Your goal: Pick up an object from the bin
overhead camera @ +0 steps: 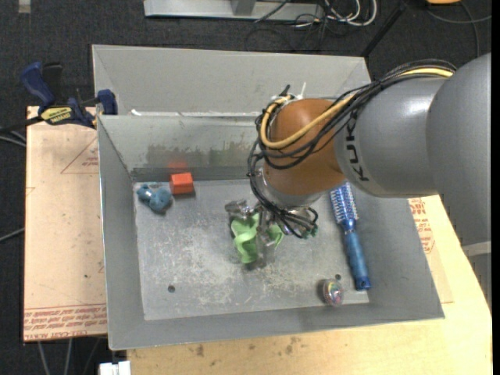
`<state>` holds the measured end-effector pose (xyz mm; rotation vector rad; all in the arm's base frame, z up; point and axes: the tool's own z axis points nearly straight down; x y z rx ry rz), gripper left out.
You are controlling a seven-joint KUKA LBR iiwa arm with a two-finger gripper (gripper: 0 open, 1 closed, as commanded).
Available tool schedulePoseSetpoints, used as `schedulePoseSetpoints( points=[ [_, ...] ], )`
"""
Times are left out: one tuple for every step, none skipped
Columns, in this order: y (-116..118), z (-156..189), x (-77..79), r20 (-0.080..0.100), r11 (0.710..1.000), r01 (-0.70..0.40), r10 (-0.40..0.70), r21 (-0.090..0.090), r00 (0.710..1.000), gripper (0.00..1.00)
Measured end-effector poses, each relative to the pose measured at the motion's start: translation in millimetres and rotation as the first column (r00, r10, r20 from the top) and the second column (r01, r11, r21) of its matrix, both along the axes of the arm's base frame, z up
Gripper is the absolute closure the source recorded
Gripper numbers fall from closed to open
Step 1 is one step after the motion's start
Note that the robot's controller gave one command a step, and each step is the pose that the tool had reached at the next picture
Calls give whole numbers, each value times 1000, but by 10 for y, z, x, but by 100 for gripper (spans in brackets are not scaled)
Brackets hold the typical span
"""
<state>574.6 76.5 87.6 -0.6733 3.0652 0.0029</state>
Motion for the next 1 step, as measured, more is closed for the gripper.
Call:
schedulePoseSetpoints(
  points=[
    [9,329,11,2,1000,2,-2,0,1000,100]
  ],
)
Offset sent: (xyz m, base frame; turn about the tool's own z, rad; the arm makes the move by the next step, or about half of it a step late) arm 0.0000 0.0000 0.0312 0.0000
